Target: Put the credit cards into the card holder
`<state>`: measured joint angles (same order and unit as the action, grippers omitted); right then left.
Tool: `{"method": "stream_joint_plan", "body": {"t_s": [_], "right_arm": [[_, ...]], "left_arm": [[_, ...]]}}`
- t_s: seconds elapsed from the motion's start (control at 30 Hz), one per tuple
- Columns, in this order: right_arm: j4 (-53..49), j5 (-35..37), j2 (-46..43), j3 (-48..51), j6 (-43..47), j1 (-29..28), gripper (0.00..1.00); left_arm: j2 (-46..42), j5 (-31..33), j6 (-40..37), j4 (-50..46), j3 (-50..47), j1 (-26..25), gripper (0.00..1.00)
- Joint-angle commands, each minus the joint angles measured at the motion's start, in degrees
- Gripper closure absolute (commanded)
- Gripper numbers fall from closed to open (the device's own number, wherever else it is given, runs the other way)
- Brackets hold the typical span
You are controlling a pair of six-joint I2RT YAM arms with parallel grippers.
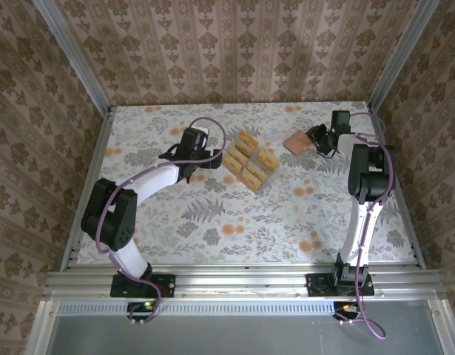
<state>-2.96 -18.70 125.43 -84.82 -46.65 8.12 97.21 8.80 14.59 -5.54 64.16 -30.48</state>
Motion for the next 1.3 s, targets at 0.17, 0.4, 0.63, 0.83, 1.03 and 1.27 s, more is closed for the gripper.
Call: {"method": "stream_joint_plan", "body": {"t_s": [0.17, 0.4, 0.63, 0.83, 1.03, 1.27], "right_arm": [[1.56, -2.65, 1.11, -1.84, 0.2, 0.12, 0.64], [1.91, -2.58, 2.11, -2.0, -0.46, 0.14, 0.75], [2.87, -2.83, 3.22, -2.24, -1.38, 0.14, 0.88], [5.18, -3.53, 2.63, -0.32, -2.39, 0.23, 1.0], [8.63, -3.89, -3.07, 3.85, -3.24, 0.32, 1.0], [9.74, -1.59, -13.04, 11.34, -2.66, 0.23, 1.0]], "left_arm": [[1.18, 0.6, 0.47, -1.57, 1.97, -0.63, 0.0], [1.32, 0.71, 0.48, -1.67, 1.93, -0.72, 0.0], [1.49, 0.74, 0.52, -1.74, 1.97, -0.81, 0.0], [1.63, 0.74, 0.45, -1.83, 2.36, -0.98, 0.0], [1.41, 0.78, 0.31, -1.93, 2.37, -1.07, 0.0], [1.43, 0.48, 0.21, -1.84, 2.6, -1.29, 0.0]]}}
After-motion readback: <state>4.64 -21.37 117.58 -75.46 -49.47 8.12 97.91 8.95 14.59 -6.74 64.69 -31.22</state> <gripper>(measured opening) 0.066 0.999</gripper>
